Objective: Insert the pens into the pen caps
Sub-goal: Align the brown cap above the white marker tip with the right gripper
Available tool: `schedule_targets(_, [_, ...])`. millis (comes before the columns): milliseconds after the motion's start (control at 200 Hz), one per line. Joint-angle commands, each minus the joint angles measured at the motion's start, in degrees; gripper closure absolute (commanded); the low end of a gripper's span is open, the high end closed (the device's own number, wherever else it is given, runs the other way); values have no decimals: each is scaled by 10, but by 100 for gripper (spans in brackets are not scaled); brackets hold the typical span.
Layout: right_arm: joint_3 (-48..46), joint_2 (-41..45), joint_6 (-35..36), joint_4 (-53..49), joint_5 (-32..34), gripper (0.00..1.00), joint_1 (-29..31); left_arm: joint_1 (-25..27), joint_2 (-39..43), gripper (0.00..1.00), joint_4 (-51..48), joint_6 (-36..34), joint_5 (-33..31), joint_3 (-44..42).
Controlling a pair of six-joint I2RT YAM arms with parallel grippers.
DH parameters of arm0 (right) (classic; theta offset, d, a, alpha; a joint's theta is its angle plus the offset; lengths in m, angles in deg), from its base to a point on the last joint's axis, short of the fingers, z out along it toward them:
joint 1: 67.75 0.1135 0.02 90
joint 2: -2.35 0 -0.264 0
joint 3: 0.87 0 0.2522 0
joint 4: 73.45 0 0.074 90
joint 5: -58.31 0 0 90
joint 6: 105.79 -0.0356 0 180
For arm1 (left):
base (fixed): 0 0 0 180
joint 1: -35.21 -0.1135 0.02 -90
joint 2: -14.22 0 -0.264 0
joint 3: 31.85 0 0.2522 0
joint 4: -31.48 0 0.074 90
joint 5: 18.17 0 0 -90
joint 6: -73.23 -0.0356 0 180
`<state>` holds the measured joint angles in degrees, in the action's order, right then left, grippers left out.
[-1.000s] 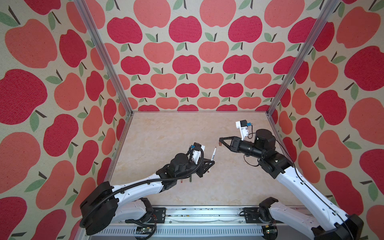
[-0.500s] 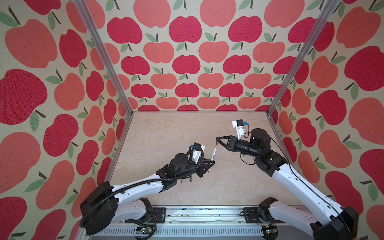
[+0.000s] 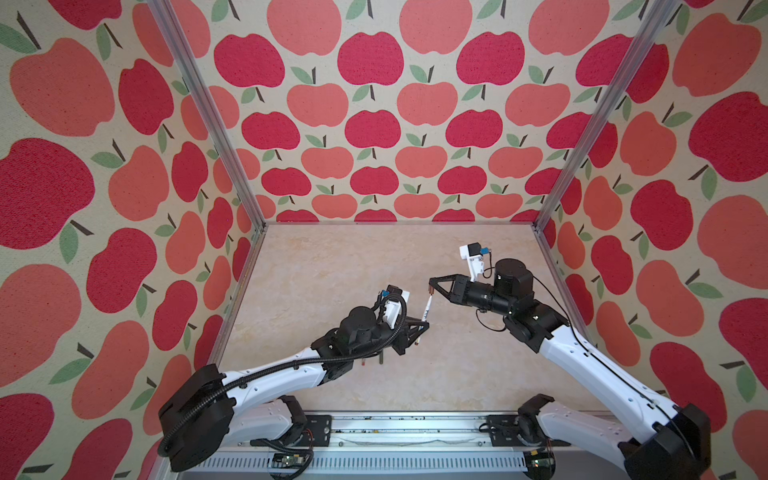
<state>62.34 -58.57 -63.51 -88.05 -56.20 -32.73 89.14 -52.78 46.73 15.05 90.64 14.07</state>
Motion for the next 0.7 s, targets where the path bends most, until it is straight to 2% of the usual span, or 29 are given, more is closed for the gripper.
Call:
schedule_targets(0, [-1, 4, -4, 16, 7, 90, 5, 4, 11, 100, -1, -14, -2, 11])
schedule_targets(695, [31, 27, 7, -23, 9, 90, 7, 4, 20, 100, -10, -21, -8, 7])
